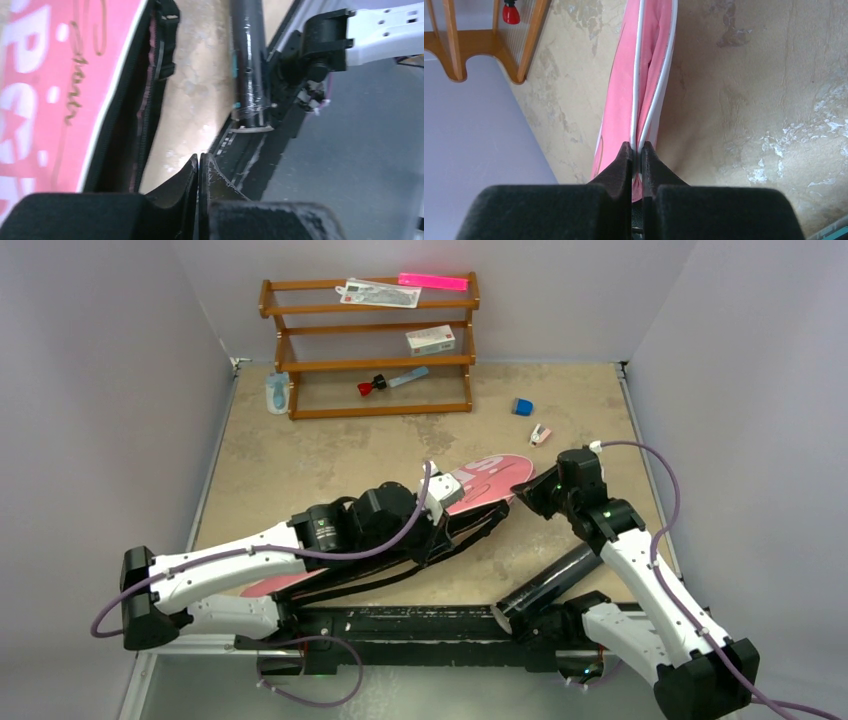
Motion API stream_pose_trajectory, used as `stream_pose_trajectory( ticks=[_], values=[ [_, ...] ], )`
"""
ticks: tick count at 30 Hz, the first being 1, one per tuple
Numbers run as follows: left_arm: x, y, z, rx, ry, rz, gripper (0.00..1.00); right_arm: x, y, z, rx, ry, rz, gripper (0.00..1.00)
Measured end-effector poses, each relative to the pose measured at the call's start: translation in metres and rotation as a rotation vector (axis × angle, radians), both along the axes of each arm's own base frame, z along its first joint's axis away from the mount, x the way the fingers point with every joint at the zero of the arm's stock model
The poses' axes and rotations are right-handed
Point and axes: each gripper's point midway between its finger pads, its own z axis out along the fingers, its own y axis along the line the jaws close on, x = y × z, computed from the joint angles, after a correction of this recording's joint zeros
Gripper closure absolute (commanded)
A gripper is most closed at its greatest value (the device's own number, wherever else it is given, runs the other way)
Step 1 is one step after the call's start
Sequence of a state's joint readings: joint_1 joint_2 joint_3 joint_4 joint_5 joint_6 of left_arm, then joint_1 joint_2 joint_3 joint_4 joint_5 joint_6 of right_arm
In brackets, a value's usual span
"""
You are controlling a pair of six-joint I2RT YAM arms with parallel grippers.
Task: Pack up the badminton gear
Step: Adjust the racket bag at the center of the board.
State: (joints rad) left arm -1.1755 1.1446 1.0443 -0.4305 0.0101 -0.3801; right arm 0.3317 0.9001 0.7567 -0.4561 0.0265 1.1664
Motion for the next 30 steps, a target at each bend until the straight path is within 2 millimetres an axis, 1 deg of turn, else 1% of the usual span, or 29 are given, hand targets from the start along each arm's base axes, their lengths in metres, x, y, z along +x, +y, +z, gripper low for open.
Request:
stream_pose_trajectory(
  ticks=[2,3,7,9,11,14,19,21,23,26,30],
  values=[
    [-0.006,-0.009,-0.003,-0.039,0.038,-0.012,1.00,0.000,0.001,0.001,0.003,-0.003,0.002,1.00],
    [-0.007,-0.012,-0.008,-0.046,0.058,-0.008,1.00,0.001,0.001,0.001,0.005,-0.005,0.003,1.00],
    [-0.008,-0.021,-0.040,-0.029,0.132,0.027,1.00,0.001,0.003,0.003,0.015,-0.011,0.011,1.00],
    [-0.006,-0.024,-0.056,-0.004,0.158,0.050,1.00,0.001,0.003,0.003,0.015,-0.011,0.011,1.00],
    [-0.002,-0.026,-0.069,0.017,0.166,0.075,1.00,0.001,0.003,0.003,0.016,-0.012,0.011,1.00],
    [0.006,-0.029,-0.083,0.037,0.169,0.117,1.00,0.000,0.003,0.005,0.020,-0.018,0.013,1.00],
    [0.020,-0.034,-0.098,0.042,0.167,0.205,1.00,-0.001,0.003,0.009,0.025,-0.030,0.013,1.00],
    [0.025,-0.032,-0.106,0.037,0.167,0.244,1.00,-0.002,0.003,0.011,0.028,-0.035,0.012,1.00],
    [0.030,-0.031,-0.111,0.016,0.157,0.281,0.97,-0.003,0.003,0.013,0.033,-0.038,0.012,1.00],
    [0.039,-0.030,-0.113,-0.025,0.129,0.331,0.91,-0.006,0.003,0.015,0.046,-0.040,0.009,1.00],
    [0.054,-0.029,-0.108,-0.073,0.070,0.390,0.90,-0.007,0.005,0.017,0.063,-0.044,0.010,1.00]
  ],
)
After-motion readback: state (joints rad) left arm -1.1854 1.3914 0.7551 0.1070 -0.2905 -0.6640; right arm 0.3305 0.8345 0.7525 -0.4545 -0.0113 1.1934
